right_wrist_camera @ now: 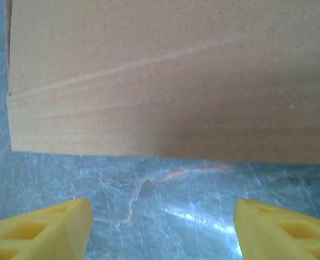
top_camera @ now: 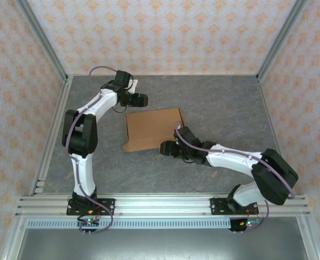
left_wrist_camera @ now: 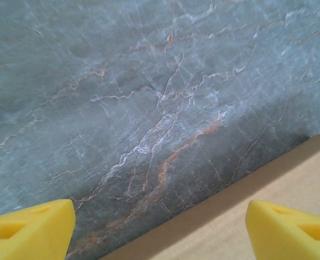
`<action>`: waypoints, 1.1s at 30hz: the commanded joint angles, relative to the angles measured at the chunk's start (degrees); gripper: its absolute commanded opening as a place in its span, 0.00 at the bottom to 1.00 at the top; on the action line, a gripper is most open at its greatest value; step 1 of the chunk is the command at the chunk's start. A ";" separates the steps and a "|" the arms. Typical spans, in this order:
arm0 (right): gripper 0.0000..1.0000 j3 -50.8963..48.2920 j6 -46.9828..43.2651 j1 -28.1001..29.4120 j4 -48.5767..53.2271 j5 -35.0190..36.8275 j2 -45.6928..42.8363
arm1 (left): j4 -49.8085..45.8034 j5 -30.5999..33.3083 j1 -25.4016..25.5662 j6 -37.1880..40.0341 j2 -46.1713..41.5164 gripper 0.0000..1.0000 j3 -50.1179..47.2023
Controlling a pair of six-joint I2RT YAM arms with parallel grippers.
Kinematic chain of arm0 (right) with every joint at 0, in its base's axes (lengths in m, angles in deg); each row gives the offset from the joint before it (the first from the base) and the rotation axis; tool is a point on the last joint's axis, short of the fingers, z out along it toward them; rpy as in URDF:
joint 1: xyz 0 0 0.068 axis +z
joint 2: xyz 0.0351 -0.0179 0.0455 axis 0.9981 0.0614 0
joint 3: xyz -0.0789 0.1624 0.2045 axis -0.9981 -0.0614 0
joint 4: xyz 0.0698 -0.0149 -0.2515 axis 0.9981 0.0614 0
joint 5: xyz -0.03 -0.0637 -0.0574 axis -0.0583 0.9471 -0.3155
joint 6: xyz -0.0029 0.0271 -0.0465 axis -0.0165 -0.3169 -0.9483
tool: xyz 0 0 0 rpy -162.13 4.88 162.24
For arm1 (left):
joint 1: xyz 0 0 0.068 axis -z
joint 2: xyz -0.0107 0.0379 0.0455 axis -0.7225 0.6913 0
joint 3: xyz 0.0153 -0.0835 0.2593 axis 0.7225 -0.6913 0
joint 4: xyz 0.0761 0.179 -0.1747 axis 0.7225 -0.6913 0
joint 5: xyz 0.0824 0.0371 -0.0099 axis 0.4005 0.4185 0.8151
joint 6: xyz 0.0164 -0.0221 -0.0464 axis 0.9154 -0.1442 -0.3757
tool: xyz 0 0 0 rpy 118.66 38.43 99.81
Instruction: Fold the paper box
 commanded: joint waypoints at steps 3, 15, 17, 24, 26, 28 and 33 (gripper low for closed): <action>0.66 -0.72 4.21 -1.30 -9.43 0.10 4.48 | -10.88 -9.53 -0.41 5.76 4.76 0.83 5.55; 0.57 1.16 2.06 -10.64 -11.69 -3.04 8.29 | -2.54 -15.90 -0.90 3.16 -2.56 0.81 -9.25; 0.56 2.16 0.77 -12.55 -10.89 -3.86 9.14 | -0.58 -16.37 -0.88 2.27 -4.16 0.81 -12.46; 0.56 1.31 0.24 -17.25 -14.56 -10.50 9.47 | 5.83 -17.47 -0.92 -1.29 -8.93 0.81 -21.80; 0.55 0.06 1.83 -17.33 -17.94 -12.04 9.49 | 6.03 -16.93 -0.88 -1.68 -8.58 0.81 -22.08; 0.55 -1.16 4.02 -17.38 -21.79 -13.65 10.44 | 5.95 -16.11 -0.92 -1.72 -8.25 0.81 -21.91; 0.49 -3.18 9.21 -17.49 -31.53 -17.18 14.16 | 5.35 -13.48 -0.90 -1.73 -7.48 0.78 -21.05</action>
